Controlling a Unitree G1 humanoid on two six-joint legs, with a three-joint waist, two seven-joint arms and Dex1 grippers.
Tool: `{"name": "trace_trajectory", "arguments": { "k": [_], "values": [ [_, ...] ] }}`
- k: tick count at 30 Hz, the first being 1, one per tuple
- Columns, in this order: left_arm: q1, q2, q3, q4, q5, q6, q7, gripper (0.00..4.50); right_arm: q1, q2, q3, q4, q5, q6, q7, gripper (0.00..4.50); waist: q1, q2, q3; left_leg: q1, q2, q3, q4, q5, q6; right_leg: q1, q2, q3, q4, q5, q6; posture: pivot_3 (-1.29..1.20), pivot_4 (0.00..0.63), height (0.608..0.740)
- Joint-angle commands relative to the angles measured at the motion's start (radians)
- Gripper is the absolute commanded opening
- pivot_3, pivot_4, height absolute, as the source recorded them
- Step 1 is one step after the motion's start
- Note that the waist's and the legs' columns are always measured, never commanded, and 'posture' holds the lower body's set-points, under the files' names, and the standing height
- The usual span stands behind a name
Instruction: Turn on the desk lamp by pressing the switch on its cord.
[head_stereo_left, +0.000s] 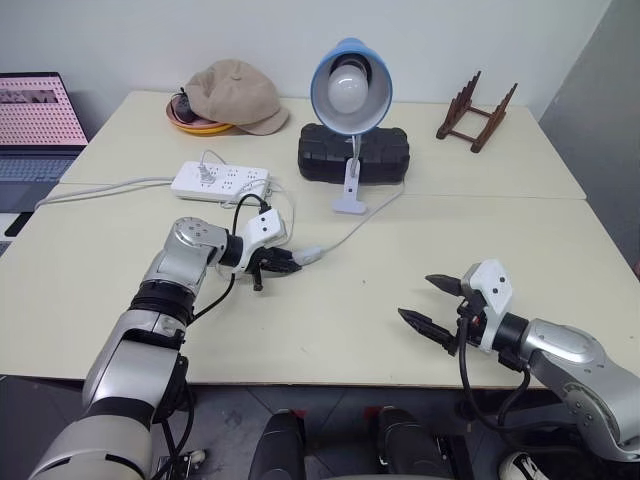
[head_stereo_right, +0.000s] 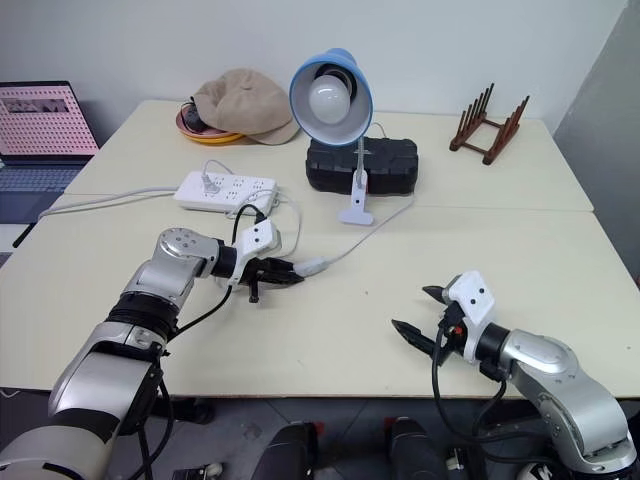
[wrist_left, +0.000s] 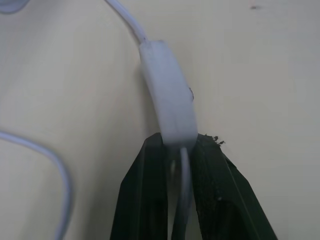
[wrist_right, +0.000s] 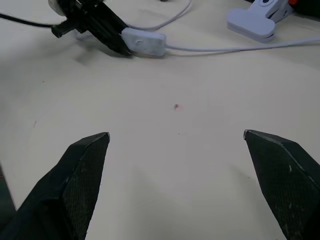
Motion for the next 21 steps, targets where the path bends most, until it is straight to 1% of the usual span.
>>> {"name": "trace_trajectory", "arguments": {
  "k": [1, 2, 4, 7, 9, 13, 21],
  "values": [
    [-0.021, 0.012, 0.085, -0.216, -0.225, 0.408, -0.055, 0.35, -0.045, 0.086, -0.091, 0.030, 0.328, 0.141, -0.070, 4.50, -0.003, 0.000, 0.000, 0.000, 0.000, 0.000, 0.000, 0.000, 0.000, 0.000, 0.000, 0.000, 0.001, 0.000, 0.001, 0.00, 0.150, 0.740],
    [-0.015, 0.012, 0.111, -0.276, -0.297, 0.530, -0.049, 0.35, -0.061, 0.115, -0.107, 0.061, 0.442, 0.170, -0.104, 4.50, -0.003, 0.000, 0.000, 0.000, 0.000, -0.001, 0.000, 0.000, 0.000, 0.000, 0.000, 0.000, 0.001, 0.000, 0.000, 0.00, 0.150, 0.740],
    [-0.005, 0.007, 0.152, -0.355, -0.389, 0.684, -0.024, 0.35, -0.085, 0.147, -0.127, 0.103, 0.599, 0.202, -0.168, 4.50, -0.004, 0.000, 0.000, 0.000, 0.000, -0.001, 0.000, 0.000, 0.000, 0.000, 0.000, -0.001, 0.001, 0.001, 0.001, 0.00, 0.150, 0.740],
    [0.020, -0.015, 0.189, -0.440, -0.463, 0.793, 0.042, 0.35, -0.131, 0.188, -0.141, 0.157, 0.796, 0.187, -0.292, 4.50, -0.008, 0.000, 0.000, 0.001, 0.000, -0.002, 0.000, 0.000, 0.000, 0.000, 0.000, -0.001, 0.002, 0.001, 0.001, 0.00, 0.150, 0.740],
    [0.043, -0.035, 0.212, -0.490, -0.508, 0.846, 0.085, 0.35, -0.166, 0.203, -0.139, 0.187, 0.892, 0.167, -0.365, 4.50, -0.010, 0.001, 0.000, 0.002, 0.001, -0.002, 0.000, 0.000, 0.000, 0.001, 0.001, -0.001, 0.002, 0.000, 0.001, 0.00, 0.150, 0.740],
    [0.084, -0.074, 0.243, -0.579, -0.584, 0.915, 0.155, 0.35, -0.232, 0.234, -0.110, 0.234, 0.952, 0.137, -0.447, 4.50, -0.017, 0.001, 0.000, 0.002, 0.001, -0.002, 0.000, 0.000, 0.000, 0.001, 0.001, -0.001, 0.002, 0.001, 0.000, 0.00, 0.150, 0.740],
    [0.102, -0.091, 0.273, -0.614, -0.670, 0.952, 0.252, 0.35, -0.273, 0.256, -0.060, 0.252, 0.994, 0.106, -0.510, 4.50, -0.018, 0.001, 0.000, 0.002, 0.001, -0.002, -0.001, 0.000, 0.000, 0.000, 0.001, -0.001, 0.001, 0.002, 0.003, 0.00, 0.150, 0.740]
  ]
}}
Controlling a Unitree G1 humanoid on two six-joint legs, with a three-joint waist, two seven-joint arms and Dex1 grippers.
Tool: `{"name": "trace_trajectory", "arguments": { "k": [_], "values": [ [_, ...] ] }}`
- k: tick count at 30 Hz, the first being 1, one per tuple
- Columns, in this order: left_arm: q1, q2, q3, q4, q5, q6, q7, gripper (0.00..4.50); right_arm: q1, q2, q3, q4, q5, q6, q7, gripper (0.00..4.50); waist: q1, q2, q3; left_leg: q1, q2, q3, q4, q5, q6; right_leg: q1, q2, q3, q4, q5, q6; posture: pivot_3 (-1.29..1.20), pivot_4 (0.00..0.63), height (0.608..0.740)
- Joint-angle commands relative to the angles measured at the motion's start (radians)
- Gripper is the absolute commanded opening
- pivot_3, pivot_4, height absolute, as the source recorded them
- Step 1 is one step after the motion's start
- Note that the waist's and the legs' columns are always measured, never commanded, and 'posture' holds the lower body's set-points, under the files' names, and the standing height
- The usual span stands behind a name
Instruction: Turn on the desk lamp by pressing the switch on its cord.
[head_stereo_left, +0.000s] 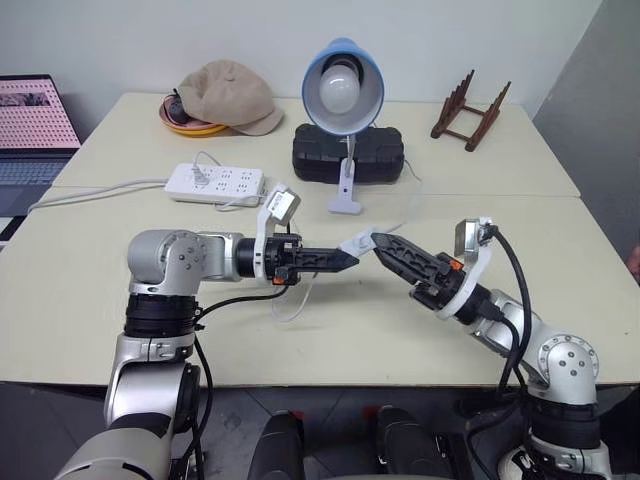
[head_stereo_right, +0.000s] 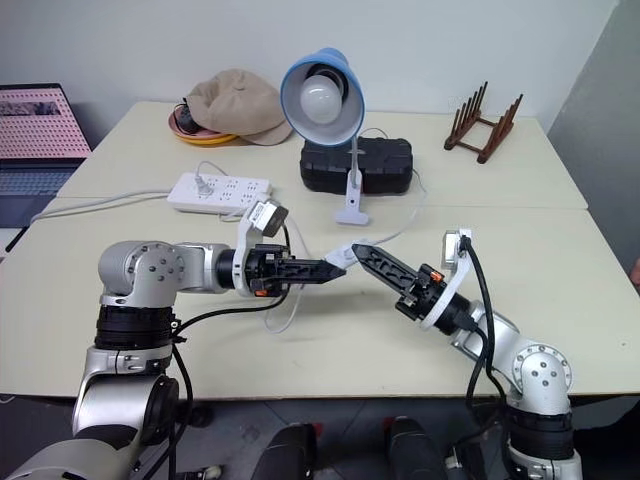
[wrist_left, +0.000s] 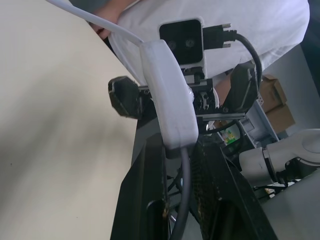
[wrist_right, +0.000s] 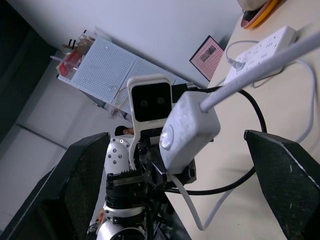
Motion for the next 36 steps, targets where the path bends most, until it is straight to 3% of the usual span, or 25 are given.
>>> {"name": "trace_trajectory", "arguments": {
  "k": [1, 11, 12, 14, 15, 29, 36],
  "values": [
    [0.004, -0.008, 0.032, -0.053, -0.064, 0.014, 0.035, 0.35, -0.030, 0.006, 0.013, -0.006, 0.039, -0.024, -0.011, 4.50, 0.000, 0.000, 0.000, 0.000, 0.000, 0.000, 0.000, 0.000, 0.000, 0.000, 0.000, 0.000, 0.000, 0.000, 0.000, 0.00, 0.150, 0.740],
    [0.016, -0.008, 0.034, -0.063, -0.136, 0.013, 0.095, 0.35, -0.041, 0.000, 0.042, -0.001, 0.038, -0.036, -0.010, 4.50, 0.000, 0.000, 0.000, 0.000, 0.000, 0.000, 0.000, 0.000, 0.000, 0.000, 0.000, 0.000, 0.000, -0.001, -0.002, 0.00, 0.150, 0.740],
    [0.016, -0.006, 0.032, -0.062, -0.140, 0.011, 0.097, 0.35, -0.043, -0.003, 0.045, -0.001, 0.036, -0.033, -0.005, 4.15, 0.000, 0.000, 0.000, 0.000, 0.000, 0.000, 0.000, 0.000, 0.000, 0.000, 0.000, 0.000, 0.000, -0.001, -0.002, 0.00, 0.150, 0.740],
    [0.018, -0.003, 0.028, -0.064, -0.148, 0.009, 0.100, 0.35, -0.041, -0.005, 0.049, -0.004, 0.036, -0.030, -0.002, 3.96, 0.000, 0.000, 0.000, 0.000, 0.000, 0.000, 0.000, 0.000, 0.000, 0.000, 0.000, 0.000, 0.000, -0.001, -0.002, 0.00, 0.150, 0.740],
    [0.019, -0.001, 0.026, -0.065, -0.150, 0.008, 0.102, 0.35, -0.040, -0.006, 0.050, -0.004, 0.037, -0.030, -0.001, 3.58, 0.000, 0.000, 0.000, 0.000, 0.000, 0.000, 0.000, 0.000, 0.000, 0.000, 0.000, 0.000, 0.000, -0.001, -0.002, 0.00, 0.150, 0.740],
    [0.023, 0.007, 0.025, -0.066, -0.191, 0.011, 0.130, 0.35, -0.034, -0.018, 0.053, -0.007, 0.033, -0.041, 0.000, 0.64, 0.000, 0.000, 0.000, 0.000, 0.000, 0.000, 0.000, 0.000, 0.000, 0.000, 0.000, 0.000, -0.001, -0.002, -0.004, 0.00, 0.150, 0.740],
    [0.022, 0.014, 0.015, -0.065, -0.198, 0.000, 0.136, 0.35, -0.038, -0.045, 0.060, -0.017, 0.004, -0.037, 0.015, 0.53, 0.000, 0.000, 0.000, 0.000, 0.000, 0.001, 0.000, 0.000, 0.000, -0.001, 0.000, 0.001, -0.002, -0.002, -0.004, 0.00, 0.150, 0.740]
  ]
}}
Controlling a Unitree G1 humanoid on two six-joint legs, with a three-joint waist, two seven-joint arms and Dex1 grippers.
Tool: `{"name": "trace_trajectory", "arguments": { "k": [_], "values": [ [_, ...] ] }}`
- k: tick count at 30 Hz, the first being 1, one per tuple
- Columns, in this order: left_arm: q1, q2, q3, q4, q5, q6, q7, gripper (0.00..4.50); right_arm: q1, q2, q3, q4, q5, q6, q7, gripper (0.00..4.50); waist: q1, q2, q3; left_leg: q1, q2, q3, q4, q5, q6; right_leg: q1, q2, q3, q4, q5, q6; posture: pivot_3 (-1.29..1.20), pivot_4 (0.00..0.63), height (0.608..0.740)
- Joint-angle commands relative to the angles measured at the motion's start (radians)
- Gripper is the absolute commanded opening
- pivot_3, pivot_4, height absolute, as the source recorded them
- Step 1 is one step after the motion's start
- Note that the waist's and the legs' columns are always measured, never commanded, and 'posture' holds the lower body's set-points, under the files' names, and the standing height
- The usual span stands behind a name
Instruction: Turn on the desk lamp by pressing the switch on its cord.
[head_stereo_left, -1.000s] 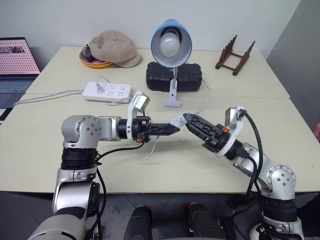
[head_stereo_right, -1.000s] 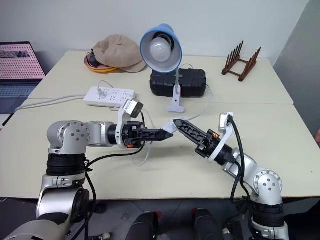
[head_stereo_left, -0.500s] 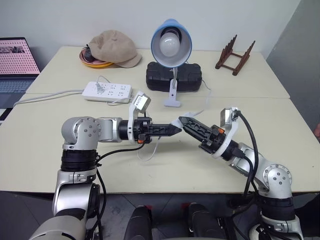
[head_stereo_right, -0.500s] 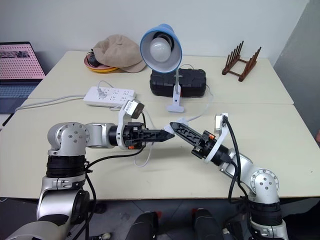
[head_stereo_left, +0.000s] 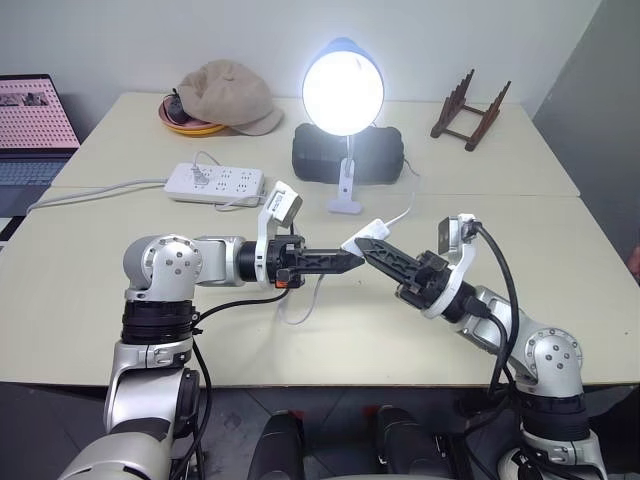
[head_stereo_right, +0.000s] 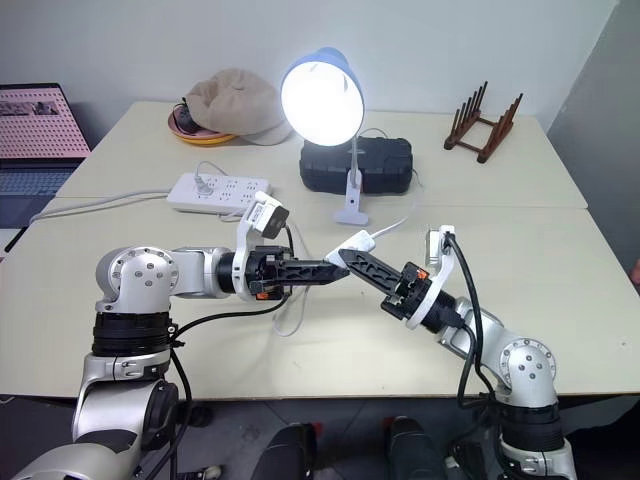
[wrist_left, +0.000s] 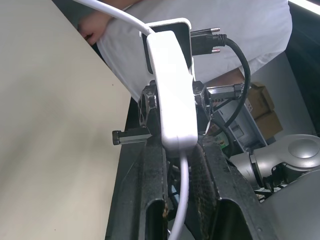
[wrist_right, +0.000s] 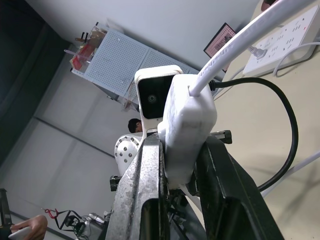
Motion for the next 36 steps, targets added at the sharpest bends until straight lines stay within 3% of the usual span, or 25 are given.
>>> {"name": "trace_trajectory", "arguments": {
  "k": [1, 3, 6, 10, 14, 17, 23, 25, 26, 36],
  "values": [
    [-0.010, 0.017, -0.003, -0.032, -0.012, -0.030, 0.004, 0.35, -0.018, -0.047, -0.004, -0.036, -0.064, -0.007, -0.008, 0.53, 0.000, 0.000, 0.000, 0.000, 0.000, 0.000, 0.000, 0.000, 0.000, 0.000, 0.000, 0.000, 0.000, 0.000, 0.000, 0.00, 0.150, 0.740],
    [-0.017, 0.027, -0.024, -0.024, 0.013, -0.066, -0.007, 0.35, -0.023, -0.068, 0.006, -0.049, -0.088, 0.002, 0.010, 1.23, 0.000, 0.000, 0.000, 0.000, 0.000, 0.000, 0.000, 0.000, 0.000, 0.000, 0.000, 0.000, 0.000, 0.000, 0.000, 0.00, 0.150, 0.740],
    [-0.028, 0.047, -0.062, -0.011, 0.044, -0.116, -0.031, 0.35, -0.023, -0.106, 0.015, -0.071, -0.131, 0.012, 0.025, 1.91, 0.000, 0.000, 0.000, 0.000, 0.000, 0.000, 0.000, 0.000, 0.000, 0.000, 0.000, 0.000, -0.001, 0.000, 0.000, 0.00, 0.150, 0.740],
    [-0.049, 0.077, -0.165, 0.033, 0.162, -0.269, -0.081, 0.35, 0.060, -0.250, -0.010, -0.177, -0.222, 0.044, 0.078, 2.71, 0.013, 0.000, 0.000, -0.001, -0.001, 0.000, -0.001, 0.000, 0.000, -0.001, -0.001, 0.000, -0.001, 0.000, -0.001, 0.00, 0.150, 0.740],
    [-0.057, 0.109, -0.340, 0.105, 0.403, -0.579, -0.140, 0.35, 0.151, -0.398, -0.047, -0.294, -0.393, 0.008, 0.135, 3.67, 0.021, 0.000, 0.000, -0.002, -0.001, 0.002, -0.002, 0.000, 0.000, -0.001, -0.002, 0.001, -0.005, -0.001, -0.001, 0.00, 0.150, 0.740],
    [-0.087, 0.092, -0.498, 0.251, 0.672, -0.956, -0.131, 0.35, 0.206, -0.553, -0.017, -0.385, -0.691, -0.082, 0.181, 4.47, 0.025, 0.001, 0.000, -0.002, -0.002, 0.003, -0.002, 0.000, 0.000, -0.001, -0.003, 0.001, -0.006, -0.001, -0.001, 0.00, 0.150, 0.740],
    [-0.142, 0.028, -0.556, 0.489, 0.837, -1.309, -0.199, 0.35, 0.249, -0.534, 0.016, -0.373, -0.873, -0.187, 0.225, 4.47, 0.023, -0.002, -0.001, -0.004, -0.002, 0.005, -0.002, 0.000, 0.000, -0.002, -0.004, 0.002, -0.008, 0.000, -0.001, 0.00, 0.150, 0.740],
    [-0.153, 0.020, -0.558, 0.549, 0.868, -1.414, -0.231, 1.05, 0.255, -0.512, 0.017, -0.367, -0.901, -0.196, 0.229, 4.50, 0.022, -0.002, -0.001, -0.004, -0.002, 0.005, -0.002, 0.000, 0.000, -0.003, -0.004, 0.002, -0.008, 0.000, -0.001, 0.00, 0.150, 0.740],
    [-0.158, 0.014, -0.549, 0.573, 0.871, -1.443, -0.245, 1.17, 0.254, -0.503, 0.017, -0.364, -0.914, -0.198, 0.231, 4.50, 0.022, -0.002, -0.001, -0.004, -0.002, 0.005, -0.003, 0.000, 0.000, -0.003, -0.004, 0.002, -0.008, 0.000, -0.001, 0.00, 0.150, 0.740],
    [-0.141, 0.087, -0.455, 0.520, 0.850, -1.411, -0.341, 3.18, 0.258, -0.482, -0.010, -0.326, -0.970, -0.213, 0.323, 4.50, 0.020, -0.002, -0.001, -0.004, -0.002, 0.005, -0.002, 0.000, 0.000, -0.003, -0.003, 0.002, -0.006, 0.000, 0.000, 0.00, 0.150, 0.740]
  ]
}}
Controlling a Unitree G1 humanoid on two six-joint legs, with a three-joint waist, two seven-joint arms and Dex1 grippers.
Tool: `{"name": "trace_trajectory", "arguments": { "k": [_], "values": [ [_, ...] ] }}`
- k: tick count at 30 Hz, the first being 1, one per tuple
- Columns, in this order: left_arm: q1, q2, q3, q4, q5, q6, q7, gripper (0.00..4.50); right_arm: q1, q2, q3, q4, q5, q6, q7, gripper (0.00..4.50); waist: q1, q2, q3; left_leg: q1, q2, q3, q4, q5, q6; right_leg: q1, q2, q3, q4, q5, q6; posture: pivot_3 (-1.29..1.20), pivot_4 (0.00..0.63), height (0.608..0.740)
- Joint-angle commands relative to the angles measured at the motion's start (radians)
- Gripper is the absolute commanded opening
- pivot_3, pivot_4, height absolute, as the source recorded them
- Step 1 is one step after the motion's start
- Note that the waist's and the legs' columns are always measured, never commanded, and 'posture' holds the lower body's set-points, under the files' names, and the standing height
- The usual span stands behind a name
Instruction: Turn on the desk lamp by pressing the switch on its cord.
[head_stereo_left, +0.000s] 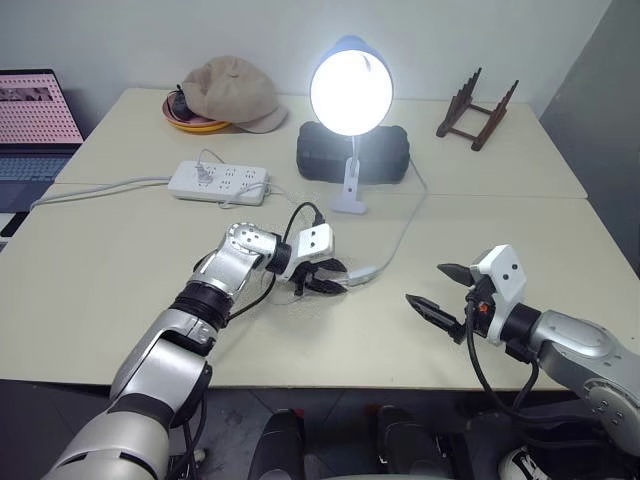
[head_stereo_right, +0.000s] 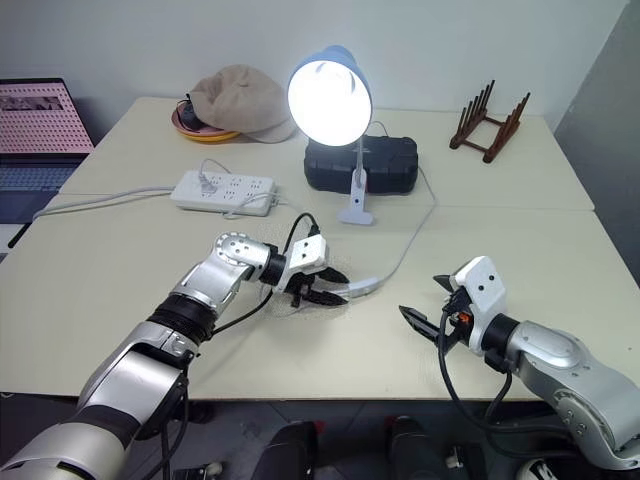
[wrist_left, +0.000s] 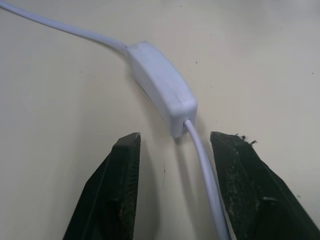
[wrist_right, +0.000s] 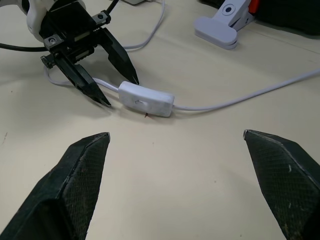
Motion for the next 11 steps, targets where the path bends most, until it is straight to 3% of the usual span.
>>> {"name": "trace_trajectory", "arguments": {
  "k": [1, 6, 11],
  "values": [
    [0.008, 0.057, 0.074, -0.108, -0.030, 0.044, -0.028, 3.40, 0.001, -0.001, -0.040, 0.005, -0.019, -0.027, 0.050, 4.50, 0.000, 0.000, 0.000, 0.000, 0.000, 0.000, 0.000, 0.000, 0.000, 0.000, 0.000, 0.000, 0.000, 0.000, 0.000, 0.00, 0.150, 0.740],
    [0.110, 0.200, 0.196, -0.271, -0.035, 0.111, 0.046, 4.46, -0.001, -0.059, -0.076, 0.071, -0.012, -0.048, 0.213, 4.50, -0.006, 0.000, 0.000, 0.001, 0.001, 0.000, 0.000, 0.000, 0.000, 0.000, 0.000, 0.000, 0.001, 0.000, 0.000, 0.00, 0.150, 0.740],
    [0.180, 0.251, 0.254, -0.359, -0.054, 0.164, 0.066, 4.49, -0.026, -0.055, -0.081, 0.135, -0.045, -0.073, 0.271, 4.50, -0.001, 0.000, 0.000, 0.001, 0.001, 0.000, 0.000, 0.000, 0.000, 0.000, 0.000, -0.001, 0.002, 0.000, 0.000, 0.00, 0.150, 0.740]
  ]
}}
